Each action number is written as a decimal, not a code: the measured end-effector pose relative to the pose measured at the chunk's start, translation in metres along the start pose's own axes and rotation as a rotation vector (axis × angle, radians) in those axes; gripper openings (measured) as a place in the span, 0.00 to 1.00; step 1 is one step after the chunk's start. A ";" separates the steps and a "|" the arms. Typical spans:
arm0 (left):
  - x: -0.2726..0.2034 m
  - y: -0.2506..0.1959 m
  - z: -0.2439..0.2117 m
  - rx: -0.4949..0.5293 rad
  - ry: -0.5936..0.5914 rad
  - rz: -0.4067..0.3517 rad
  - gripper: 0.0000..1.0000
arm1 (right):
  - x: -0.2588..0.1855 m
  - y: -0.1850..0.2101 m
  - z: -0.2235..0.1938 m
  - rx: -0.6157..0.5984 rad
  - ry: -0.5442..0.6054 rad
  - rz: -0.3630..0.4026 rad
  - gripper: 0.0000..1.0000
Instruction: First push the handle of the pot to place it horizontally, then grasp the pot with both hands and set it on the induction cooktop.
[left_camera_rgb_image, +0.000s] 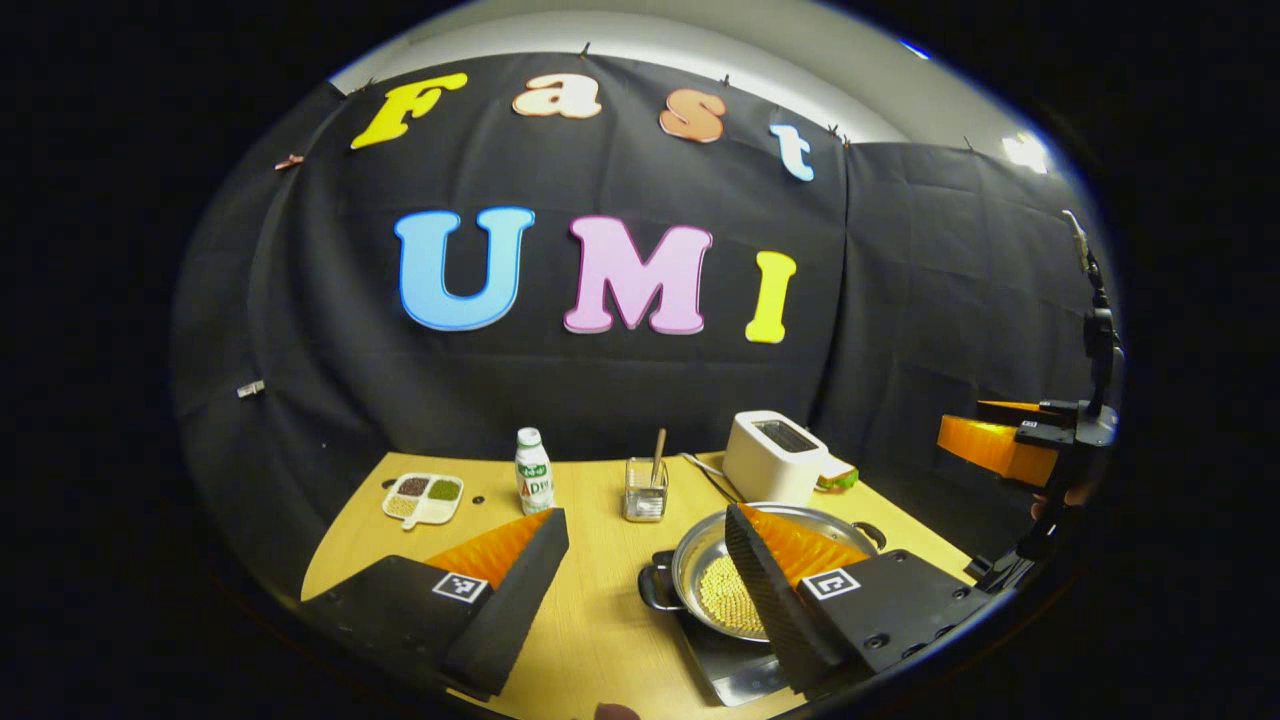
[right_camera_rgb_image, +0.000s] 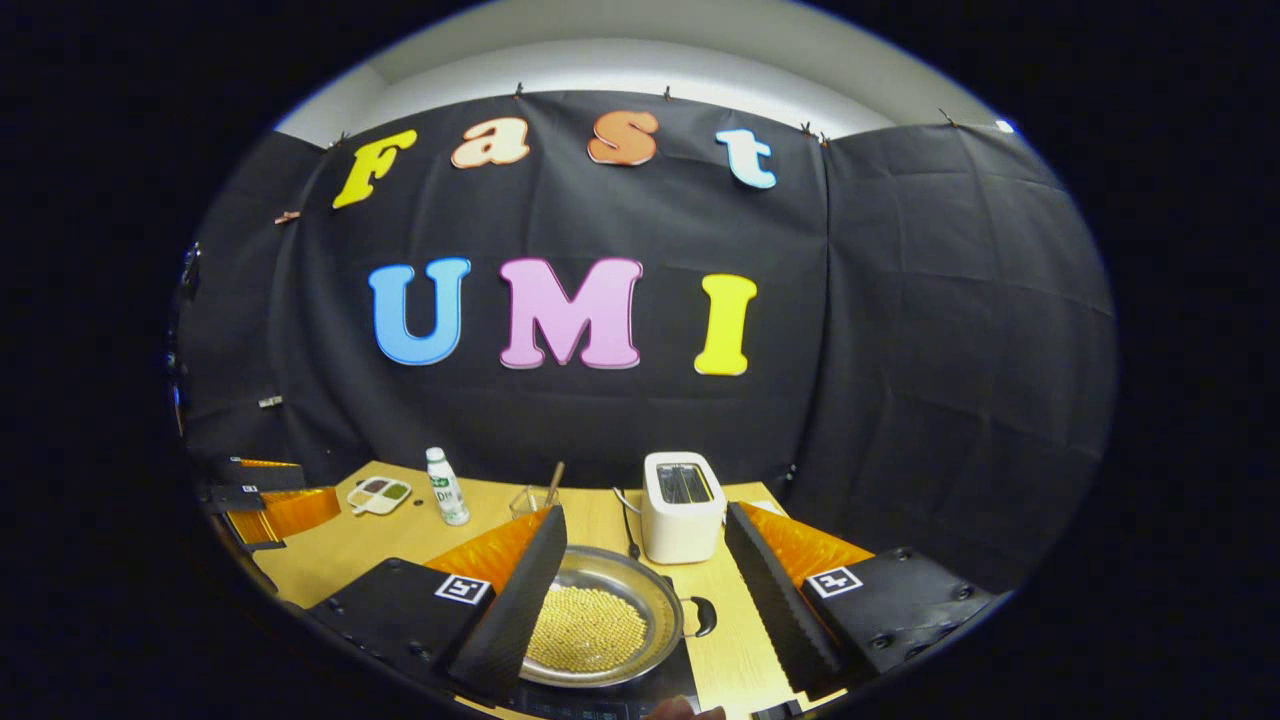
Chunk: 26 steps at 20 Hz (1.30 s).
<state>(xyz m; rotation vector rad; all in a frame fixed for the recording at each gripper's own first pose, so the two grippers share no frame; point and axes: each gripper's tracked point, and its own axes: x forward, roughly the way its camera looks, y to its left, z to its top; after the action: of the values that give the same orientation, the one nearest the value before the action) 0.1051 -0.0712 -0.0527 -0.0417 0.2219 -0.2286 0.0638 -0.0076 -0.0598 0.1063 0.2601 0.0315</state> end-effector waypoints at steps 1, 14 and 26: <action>-0.007 0.000 0.010 0.008 -0.028 0.003 0.98 | -0.008 0.006 0.014 0.006 -0.034 0.004 0.98; -0.069 0.013 0.062 0.039 -0.228 0.011 0.98 | -0.071 0.047 0.084 -0.068 -0.270 -0.046 0.99; -0.077 0.014 0.053 0.033 -0.195 0.033 0.98 | -0.075 0.048 0.081 -0.062 -0.259 -0.040 0.98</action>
<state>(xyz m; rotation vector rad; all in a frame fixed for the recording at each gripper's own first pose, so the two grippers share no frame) 0.0473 -0.0391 0.0149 -0.0272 0.0247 -0.1941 0.0113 0.0283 0.0422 0.0428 0.0027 -0.0140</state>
